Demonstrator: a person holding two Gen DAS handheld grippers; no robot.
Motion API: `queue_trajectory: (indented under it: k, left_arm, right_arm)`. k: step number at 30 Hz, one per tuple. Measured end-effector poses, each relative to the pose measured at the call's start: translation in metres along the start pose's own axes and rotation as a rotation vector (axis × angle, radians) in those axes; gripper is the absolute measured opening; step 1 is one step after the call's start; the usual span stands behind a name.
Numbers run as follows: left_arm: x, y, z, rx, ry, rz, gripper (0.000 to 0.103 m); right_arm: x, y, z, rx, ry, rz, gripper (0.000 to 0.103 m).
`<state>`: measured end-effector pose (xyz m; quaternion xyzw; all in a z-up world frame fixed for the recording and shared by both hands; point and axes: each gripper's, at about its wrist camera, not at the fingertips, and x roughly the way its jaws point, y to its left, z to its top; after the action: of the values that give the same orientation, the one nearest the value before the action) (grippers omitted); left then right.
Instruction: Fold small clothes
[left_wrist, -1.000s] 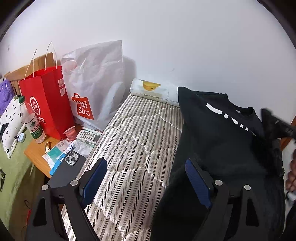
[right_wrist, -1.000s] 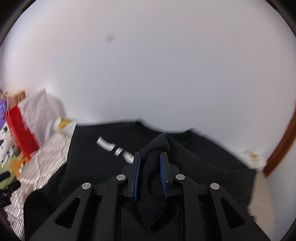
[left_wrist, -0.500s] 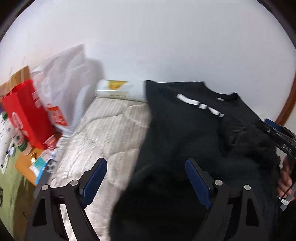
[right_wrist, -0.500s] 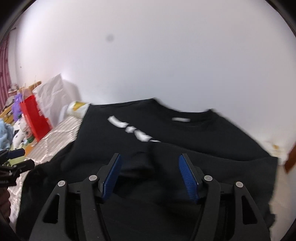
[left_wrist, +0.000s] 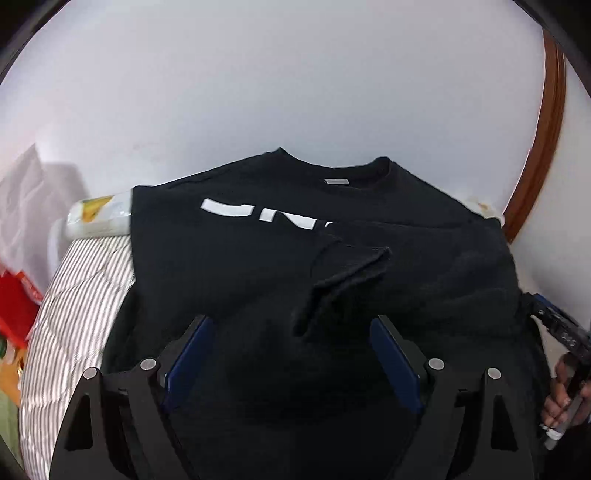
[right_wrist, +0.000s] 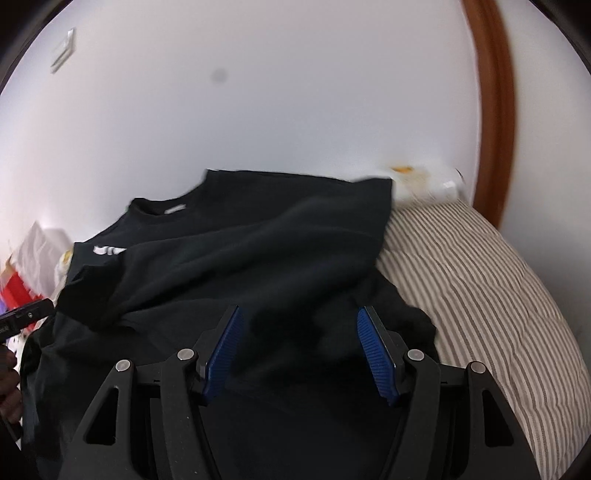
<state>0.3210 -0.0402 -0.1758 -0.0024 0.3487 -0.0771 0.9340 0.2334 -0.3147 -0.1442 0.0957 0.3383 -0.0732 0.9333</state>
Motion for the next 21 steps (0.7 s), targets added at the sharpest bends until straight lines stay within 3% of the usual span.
queue_trajectory:
  k: [4,7,10,11,12,13,17,21]
  left_arm:
    - [0.028,-0.004,0.003,-0.031,0.041,-0.024,0.083]
    - [0.039,-0.011,0.005,-0.008,0.041,-0.018,0.070]
    - [0.041,-0.019,0.010,0.008,0.025,-0.017,0.057]
    - [0.042,-0.022,0.013,0.017,0.021,-0.012,0.043]
    - [0.040,-0.025,0.014,0.029,0.008,0.008,0.022]
    - [0.039,-0.027,0.017,0.036,-0.001,0.014,0.013]
    - [0.011,-0.013,0.028,-0.029,-0.095,-0.016,0.010]
    - [-0.015,0.025,0.032,-0.150,-0.160,0.029,0.010]
  right_arm:
    - [0.005,-0.004,-0.004,-0.012,0.011,0.004,0.064]
    - [0.012,0.005,-0.011,-0.098,0.018,-0.062,0.064]
    - [0.015,0.002,-0.010,-0.094,0.032,-0.078,0.064]
    - [0.015,-0.003,-0.010,-0.082,0.034,-0.086,0.064]
    - [0.015,-0.006,-0.010,-0.071,0.035,-0.097,0.064]
    - [0.015,-0.008,-0.010,-0.062,0.036,-0.105,0.064]
    - [0.013,-0.020,-0.009,-0.010,0.021,-0.120,0.064]
    - [0.009,-0.023,-0.008,0.005,-0.011,-0.155,0.064]
